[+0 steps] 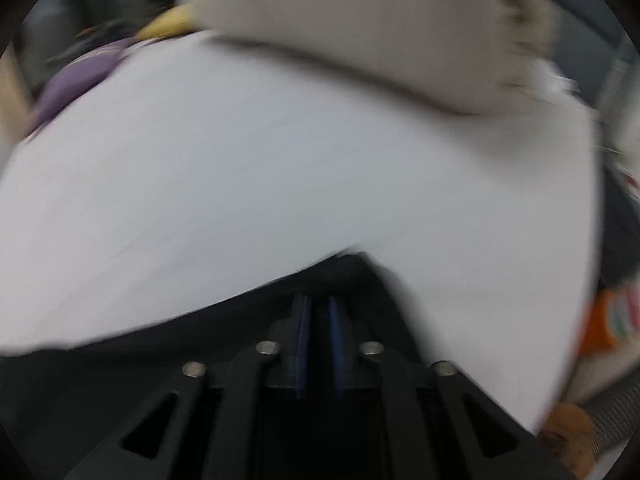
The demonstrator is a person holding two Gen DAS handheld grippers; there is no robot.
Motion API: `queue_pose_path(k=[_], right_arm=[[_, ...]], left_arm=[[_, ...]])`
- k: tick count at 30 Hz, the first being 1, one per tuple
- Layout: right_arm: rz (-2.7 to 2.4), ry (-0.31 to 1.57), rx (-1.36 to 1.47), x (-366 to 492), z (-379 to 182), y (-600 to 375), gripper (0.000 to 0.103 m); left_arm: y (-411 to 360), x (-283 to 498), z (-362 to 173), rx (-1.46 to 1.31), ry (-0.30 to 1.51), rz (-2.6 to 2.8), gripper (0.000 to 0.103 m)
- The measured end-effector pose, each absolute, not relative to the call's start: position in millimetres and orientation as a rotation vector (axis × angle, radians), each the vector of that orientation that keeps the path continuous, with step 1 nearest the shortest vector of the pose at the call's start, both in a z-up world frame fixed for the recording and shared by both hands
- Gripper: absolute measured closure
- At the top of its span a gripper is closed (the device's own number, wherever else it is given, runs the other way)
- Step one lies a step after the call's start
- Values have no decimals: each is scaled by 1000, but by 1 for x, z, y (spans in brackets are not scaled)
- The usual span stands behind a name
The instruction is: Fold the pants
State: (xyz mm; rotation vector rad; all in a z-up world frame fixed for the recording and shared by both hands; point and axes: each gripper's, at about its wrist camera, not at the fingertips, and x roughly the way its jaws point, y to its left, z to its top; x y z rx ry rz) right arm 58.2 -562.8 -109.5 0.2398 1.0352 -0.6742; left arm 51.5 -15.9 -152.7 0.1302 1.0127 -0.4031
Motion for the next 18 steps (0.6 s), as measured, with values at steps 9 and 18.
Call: queue_pose_path(k=[9, 18], right_arm=[[72, 961, 585, -33, -72, -414, 62], [-163, 1080, 750, -75, -122, -418, 103]], left_arm=[[-19, 41, -152, 131, 1014, -423, 78], [-9, 27, -153, 163, 1040, -424, 78]])
